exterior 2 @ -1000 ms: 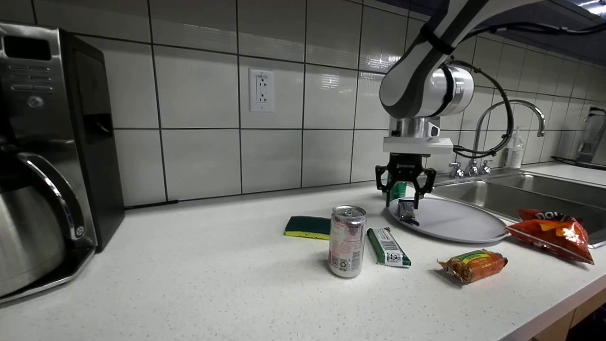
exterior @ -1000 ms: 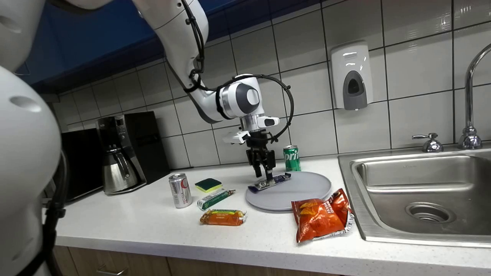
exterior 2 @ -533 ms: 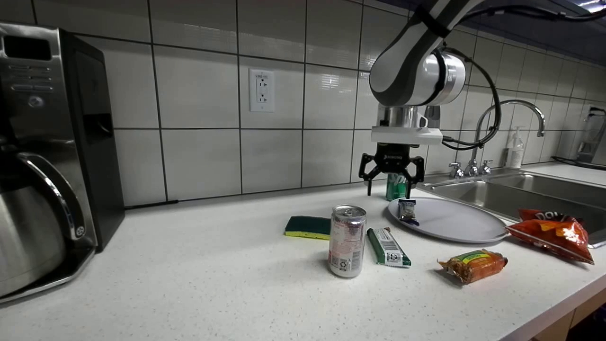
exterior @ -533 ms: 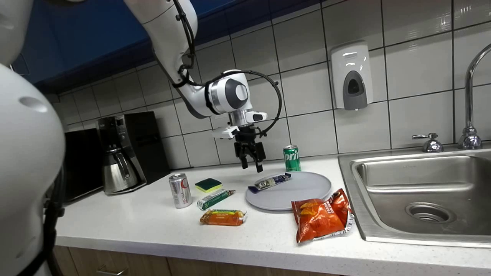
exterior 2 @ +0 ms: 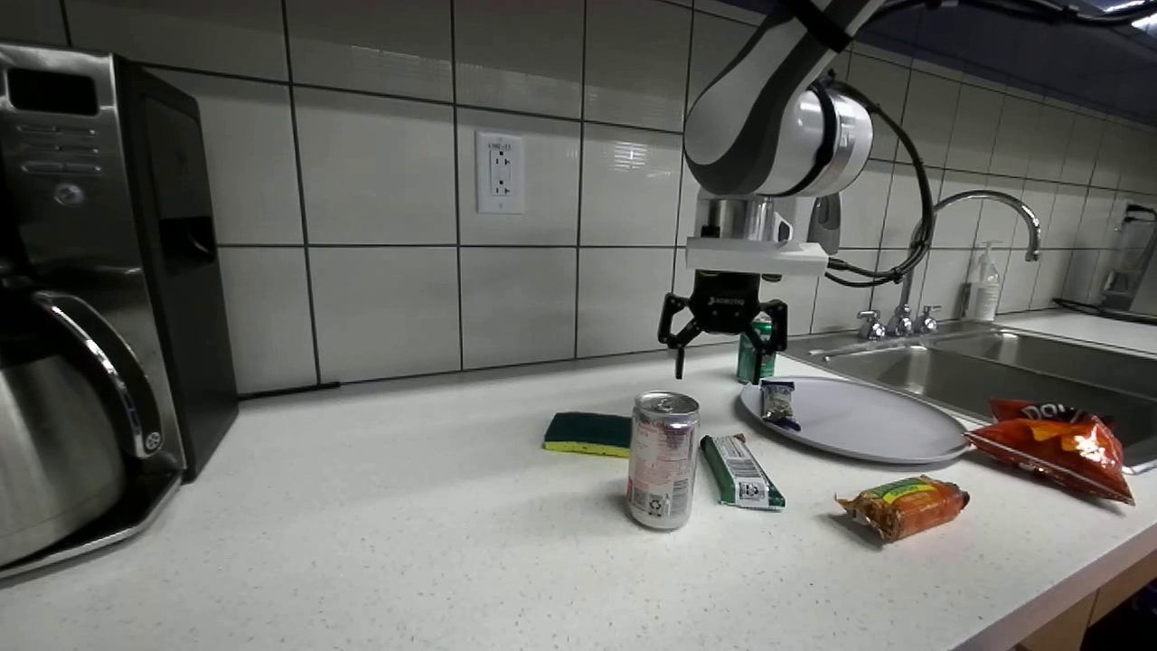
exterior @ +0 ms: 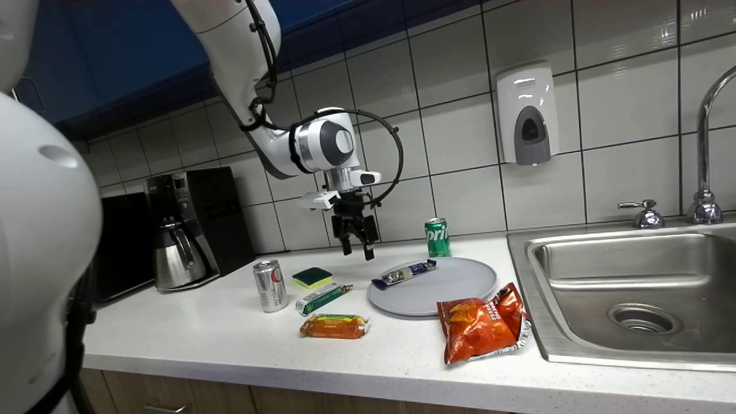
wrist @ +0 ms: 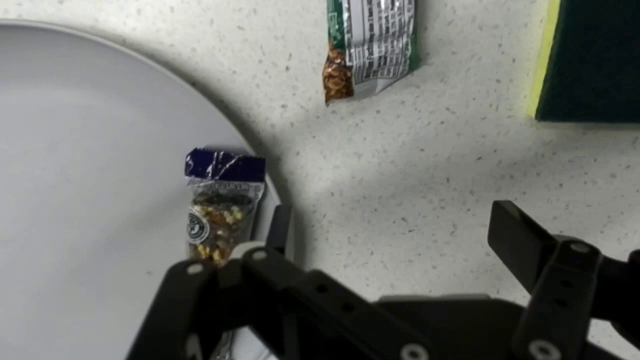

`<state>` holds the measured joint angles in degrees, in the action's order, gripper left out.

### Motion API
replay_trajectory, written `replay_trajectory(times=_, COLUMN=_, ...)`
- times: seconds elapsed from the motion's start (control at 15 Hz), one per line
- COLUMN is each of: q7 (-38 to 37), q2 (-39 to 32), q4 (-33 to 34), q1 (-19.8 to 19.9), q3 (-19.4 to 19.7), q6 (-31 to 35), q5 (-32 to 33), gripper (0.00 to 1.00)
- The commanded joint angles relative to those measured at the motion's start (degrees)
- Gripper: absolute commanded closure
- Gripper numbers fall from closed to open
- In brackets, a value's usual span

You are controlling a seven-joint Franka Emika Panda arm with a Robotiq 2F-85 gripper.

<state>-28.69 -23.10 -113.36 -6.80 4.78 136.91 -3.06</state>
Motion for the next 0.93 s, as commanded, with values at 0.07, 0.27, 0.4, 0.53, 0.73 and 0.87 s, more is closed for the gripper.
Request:
replay_trajectory(times=0.07, q7=1.95, q2=2.71, q4=-3.30, q1=-0.56, q3=-2.12, q6=-0.70, q5=0.13, gripper=0.00)
replay_trajectory(times=0.27, q7=2.44, q2=3.41, q4=-4.50, q1=-1.09, q3=-3.04, q6=-0.93, q5=0.15, gripper=0.00)
replay_trajectory(times=0.4, q7=2.85, q2=4.05, q4=-5.33, q1=-1.25, q3=-3.54, q6=-1.18, q5=0.14, gripper=0.00)
replay_trajectory(times=0.53, q7=3.35, q2=4.75, q4=-6.24, q1=-1.26, q3=-3.84, q6=-1.39, q5=-0.03, gripper=0.00)
replay_trajectory(times=0.73, q7=3.91, q2=6.07, q4=-7.95, q1=-1.13, q3=-4.17, q6=-1.49, q5=-0.11, gripper=0.00)
replay_trajectory(times=0.87, q7=4.46, q2=6.87, q4=-9.10, q1=-1.13, q3=-4.39, q6=-1.69, q5=-0.11, gripper=0.00)
